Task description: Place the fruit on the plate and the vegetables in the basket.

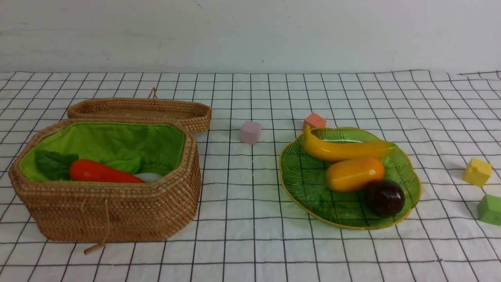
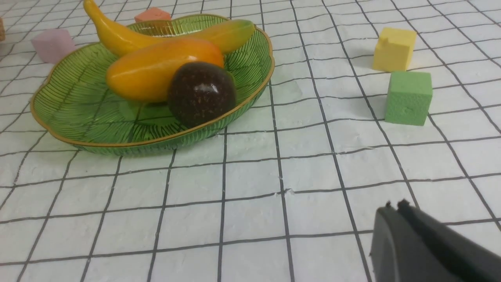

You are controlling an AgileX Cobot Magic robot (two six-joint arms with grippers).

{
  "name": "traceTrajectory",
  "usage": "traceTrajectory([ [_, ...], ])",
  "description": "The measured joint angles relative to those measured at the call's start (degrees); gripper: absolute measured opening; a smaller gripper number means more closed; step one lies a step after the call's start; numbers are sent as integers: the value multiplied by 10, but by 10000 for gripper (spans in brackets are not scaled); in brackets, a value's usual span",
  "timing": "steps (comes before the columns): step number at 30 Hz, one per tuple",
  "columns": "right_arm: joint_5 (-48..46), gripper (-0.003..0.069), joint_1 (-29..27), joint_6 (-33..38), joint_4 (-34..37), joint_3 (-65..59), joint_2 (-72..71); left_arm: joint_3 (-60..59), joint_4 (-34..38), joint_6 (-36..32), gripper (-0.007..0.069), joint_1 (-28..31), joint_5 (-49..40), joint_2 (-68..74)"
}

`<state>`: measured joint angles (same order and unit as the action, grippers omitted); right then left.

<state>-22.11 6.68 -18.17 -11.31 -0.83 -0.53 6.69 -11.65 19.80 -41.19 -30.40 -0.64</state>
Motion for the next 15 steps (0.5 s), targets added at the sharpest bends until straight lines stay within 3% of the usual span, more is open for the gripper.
traceTrajectory([
  [7,0,3,0,-1,0,0,0,-8,-21,-2,4,8,6,0],
  [10,0,6,0,-1,0,0,0,-17,-10,-2,4,88,68,0],
  [15,0,11,0,-1,0,0,0,-48,97,-5,4,290,197,0],
])
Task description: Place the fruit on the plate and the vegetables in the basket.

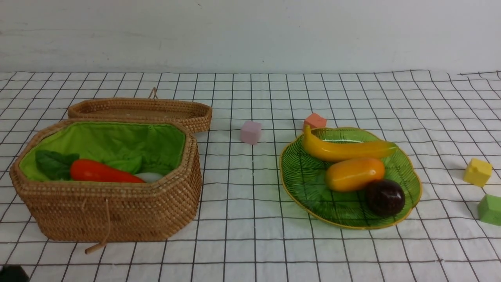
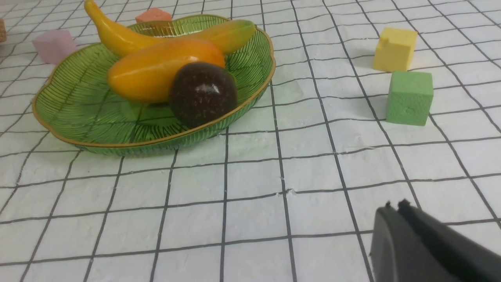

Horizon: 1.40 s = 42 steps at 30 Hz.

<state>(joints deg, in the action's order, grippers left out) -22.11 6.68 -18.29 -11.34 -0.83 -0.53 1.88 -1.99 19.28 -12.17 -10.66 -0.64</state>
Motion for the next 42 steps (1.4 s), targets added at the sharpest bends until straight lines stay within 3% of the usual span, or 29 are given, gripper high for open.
traceTrajectory([
  [3,0,15,0,0,0,0,0,-28,50,-19,-13,70,5,0],
  [7,0,17,0,0,0,0,0,-34,73,-58,-13,101,-92,0],
  [13,0,22,0,0,0,0,0,-37,98,-97,-13,81,-117,0],
  [42,0,49,0,0,0,0,0,-37,100,-98,-8,78,-111,0],
])
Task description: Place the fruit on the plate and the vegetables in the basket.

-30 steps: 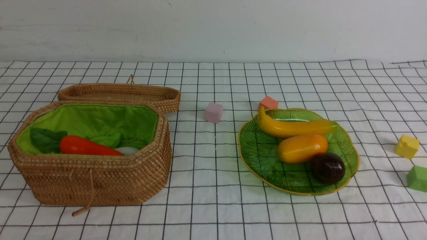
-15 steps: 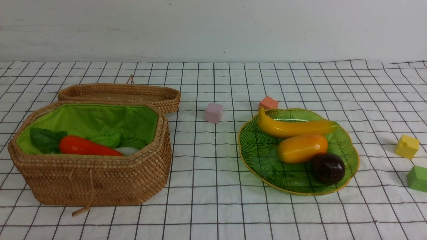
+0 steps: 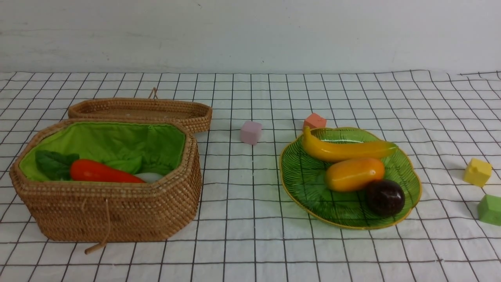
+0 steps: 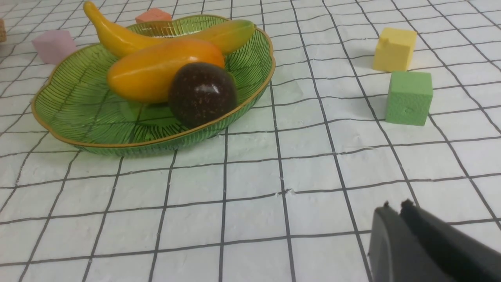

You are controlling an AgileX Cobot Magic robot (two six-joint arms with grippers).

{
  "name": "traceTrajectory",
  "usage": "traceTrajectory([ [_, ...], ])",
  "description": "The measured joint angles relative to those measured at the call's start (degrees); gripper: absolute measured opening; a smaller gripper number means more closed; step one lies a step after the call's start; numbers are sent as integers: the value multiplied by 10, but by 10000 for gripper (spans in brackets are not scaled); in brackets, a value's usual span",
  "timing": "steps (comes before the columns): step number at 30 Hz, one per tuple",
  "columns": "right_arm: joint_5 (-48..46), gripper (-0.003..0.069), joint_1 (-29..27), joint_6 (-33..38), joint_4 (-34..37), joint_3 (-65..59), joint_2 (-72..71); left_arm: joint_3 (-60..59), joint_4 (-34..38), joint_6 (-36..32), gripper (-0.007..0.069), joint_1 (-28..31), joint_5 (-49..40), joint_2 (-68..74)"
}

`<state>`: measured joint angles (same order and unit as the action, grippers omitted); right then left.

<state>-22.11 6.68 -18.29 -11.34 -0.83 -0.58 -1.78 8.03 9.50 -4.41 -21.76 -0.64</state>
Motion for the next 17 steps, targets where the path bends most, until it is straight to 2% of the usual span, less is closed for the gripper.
traceTrajectory([
  [17,0,71,0,0,0,0,0,0,0,0,-1,0,0,0],
])
